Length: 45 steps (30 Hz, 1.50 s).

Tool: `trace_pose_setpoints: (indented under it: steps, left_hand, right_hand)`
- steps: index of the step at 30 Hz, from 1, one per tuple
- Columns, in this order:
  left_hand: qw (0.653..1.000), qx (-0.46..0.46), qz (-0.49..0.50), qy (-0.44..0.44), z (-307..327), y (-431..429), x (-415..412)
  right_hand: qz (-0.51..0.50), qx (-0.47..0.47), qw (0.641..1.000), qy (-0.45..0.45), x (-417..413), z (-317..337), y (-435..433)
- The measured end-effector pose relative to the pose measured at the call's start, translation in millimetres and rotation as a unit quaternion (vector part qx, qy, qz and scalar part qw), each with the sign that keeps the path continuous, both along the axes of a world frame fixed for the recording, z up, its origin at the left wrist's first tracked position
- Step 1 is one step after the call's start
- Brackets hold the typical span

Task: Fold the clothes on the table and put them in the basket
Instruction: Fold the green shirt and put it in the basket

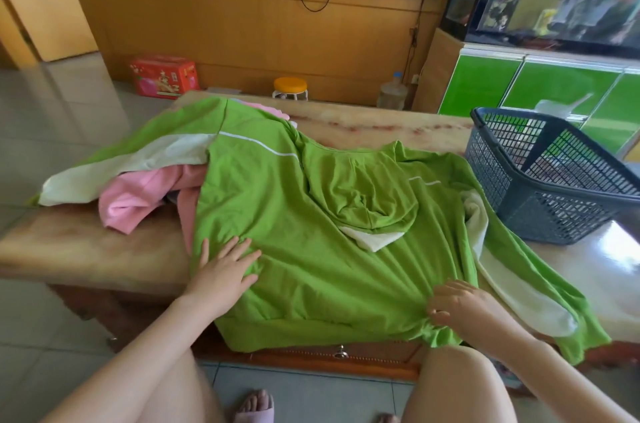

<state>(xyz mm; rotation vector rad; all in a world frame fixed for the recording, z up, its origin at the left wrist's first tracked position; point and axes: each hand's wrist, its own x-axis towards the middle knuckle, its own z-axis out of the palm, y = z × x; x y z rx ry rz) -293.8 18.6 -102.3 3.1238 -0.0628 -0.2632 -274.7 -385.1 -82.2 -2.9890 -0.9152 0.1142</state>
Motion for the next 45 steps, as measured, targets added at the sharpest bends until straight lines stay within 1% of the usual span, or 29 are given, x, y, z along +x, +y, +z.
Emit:
trace_pose_setpoints:
  steps: [2,4,5,6,7,9,11,14,16,19,21,23,25,28,32,33,35,37,40,41,43,45]
  left_hand:
    - [1.000,0.000,-0.004,-0.016,6,-3,6]
    - [0.999,-0.011,-0.002,-0.049,11,-6,11]
    - [0.998,-0.013,-0.008,-0.063,13,-9,13]
    - [0.997,-0.017,-0.018,-0.070,13,-13,15]
    - [0.997,-0.026,-0.029,-0.073,13,-18,16]
    - [0.996,-0.049,-0.045,-0.063,12,-32,17]
    - [0.996,-0.057,-0.061,-0.026,10,-47,19]
    - [0.993,-0.079,-0.083,0.006,7,-67,25]
    - [0.991,-0.101,-0.089,0.004,4,-82,31]
    - [0.983,-0.141,-0.112,0.036,3,-109,35]
    - [0.980,-0.141,-0.123,0.065,-2,-125,35]
    - [0.982,-0.112,-0.128,0.081,-11,-129,36]
    - [0.985,-0.066,-0.140,0.076,-22,-125,37]
    - [0.987,-0.032,-0.145,0.063,-31,-118,37]
    - [0.987,-0.025,-0.142,0.072,-27,-118,36]
    - [0.987,-0.025,-0.140,0.074,-26,-117,36]
    - [0.988,-0.029,-0.134,0.076,-22,-114,37]
    - [0.988,-0.035,-0.131,0.071,-20,-111,34]
    - [0.987,-0.040,-0.154,0.013,-18,-115,26]
    - [0.985,-0.043,-0.169,-0.001,-20,-117,22]
    - [0.979,-0.064,-0.190,-0.026,-21,-122,16]
    - [0.976,-0.067,-0.202,-0.037,-30,-121,12]
  right_hand:
    - [-0.011,0.045,0.999,0.026,-1,-1,6]
    - [-0.065,0.113,0.988,0.080,2,0,9]
    - [-0.093,0.155,0.981,0.064,4,1,10]
    - [-0.134,0.204,0.969,0.034,7,0,8]
    - [-0.181,0.228,0.957,-0.010,9,0,6]
    - [-0.296,0.253,0.920,-0.049,15,-4,-1]
    - [-0.390,0.255,0.884,-0.043,21,-10,-9]
    - [-0.452,0.278,0.847,-0.001,27,-20,-13]
    - [-0.462,0.292,0.838,-0.002,27,-24,-13]
    - [-0.457,0.294,0.839,-0.009,26,-25,-11]
    - [-0.453,0.300,0.840,-0.010,23,-21,-12]
    - [-0.440,0.324,0.837,-0.018,21,-13,-18]
    - [-0.410,0.328,0.850,-0.039,21,-3,-33]
    - [-0.379,0.265,0.884,-0.071,25,9,-62]
    - [-0.378,0.124,0.916,-0.055,24,1,-83]
    - [-0.377,0.108,0.918,-0.055,23,-4,-85]
    - [-0.381,0.107,0.917,-0.055,22,-8,-85]
    - [-0.380,0.130,0.912,-0.079,17,-9,-80]
    - [-0.322,0.158,0.920,-0.156,6,-17,-67]
    - [-0.297,0.164,0.926,-0.165,1,-21,-61]
    - [-0.247,0.183,0.944,-0.125,-5,-28,-48]
    - [-0.192,0.163,0.965,-0.080,-9,-36,-39]
